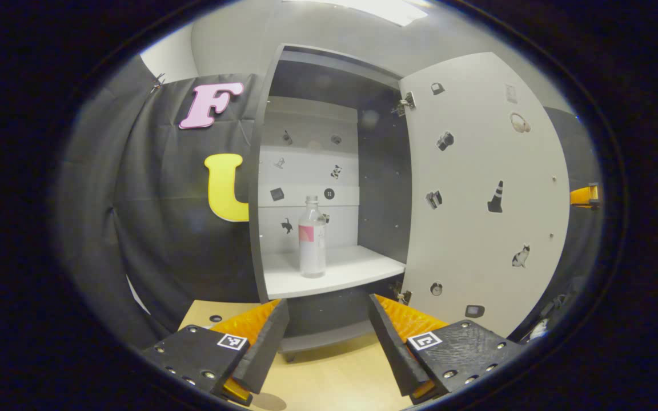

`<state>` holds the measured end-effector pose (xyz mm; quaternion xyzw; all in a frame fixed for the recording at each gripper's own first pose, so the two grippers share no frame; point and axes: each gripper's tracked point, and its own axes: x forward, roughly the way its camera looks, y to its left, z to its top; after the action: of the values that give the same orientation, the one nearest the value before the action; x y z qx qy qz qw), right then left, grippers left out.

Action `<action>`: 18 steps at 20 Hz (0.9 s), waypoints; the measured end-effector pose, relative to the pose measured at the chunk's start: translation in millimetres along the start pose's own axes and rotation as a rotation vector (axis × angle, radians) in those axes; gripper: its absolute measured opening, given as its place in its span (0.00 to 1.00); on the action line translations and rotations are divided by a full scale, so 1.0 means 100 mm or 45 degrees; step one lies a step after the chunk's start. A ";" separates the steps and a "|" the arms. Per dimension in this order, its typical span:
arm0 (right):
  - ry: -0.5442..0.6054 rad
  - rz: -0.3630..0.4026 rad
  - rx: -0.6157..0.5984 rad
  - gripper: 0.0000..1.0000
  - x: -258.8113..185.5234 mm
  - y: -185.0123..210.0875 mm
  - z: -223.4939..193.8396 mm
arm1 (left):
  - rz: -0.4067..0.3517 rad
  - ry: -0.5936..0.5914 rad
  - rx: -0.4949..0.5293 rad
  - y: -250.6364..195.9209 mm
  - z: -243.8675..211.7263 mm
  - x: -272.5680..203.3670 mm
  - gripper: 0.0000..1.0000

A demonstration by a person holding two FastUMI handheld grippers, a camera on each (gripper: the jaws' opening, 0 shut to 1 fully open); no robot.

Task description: Open the cabinet door with the right hand, grasp the bottle in the cabinet with the left hand and place it on the coaster, then close the cabinet door with the right hand.

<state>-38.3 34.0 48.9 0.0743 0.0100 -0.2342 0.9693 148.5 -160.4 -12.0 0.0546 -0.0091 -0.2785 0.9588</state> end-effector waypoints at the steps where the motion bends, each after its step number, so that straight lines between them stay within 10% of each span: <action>1: -0.011 -0.033 -0.004 0.10 -0.01 -0.04 0.03 | -0.003 -0.008 0.006 0.04 0.04 0.07 0.85; 10: -0.063 -0.155 -0.034 0.00 0.49 -0.29 0.06 | 0.034 -0.040 -0.017 0.15 0.38 0.97 0.86; 13: -0.040 -0.101 -0.011 0.25 0.85 -0.24 0.03 | 0.058 -0.039 -0.020 0.14 0.45 1.29 0.86; 16: -0.027 -0.104 -0.028 0.27 1.18 -0.32 0.00 | 0.065 -0.030 -0.006 0.10 0.46 1.62 0.87; 18: -0.001 -0.087 -0.046 0.60 1.34 -0.32 -0.07 | 0.090 -0.030 0.026 0.13 0.47 1.83 0.88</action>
<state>66.5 -53.4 30.7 0.0561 0.0162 -0.2670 0.9619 307.7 -252.7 34.2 0.0609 -0.0252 -0.2450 0.9673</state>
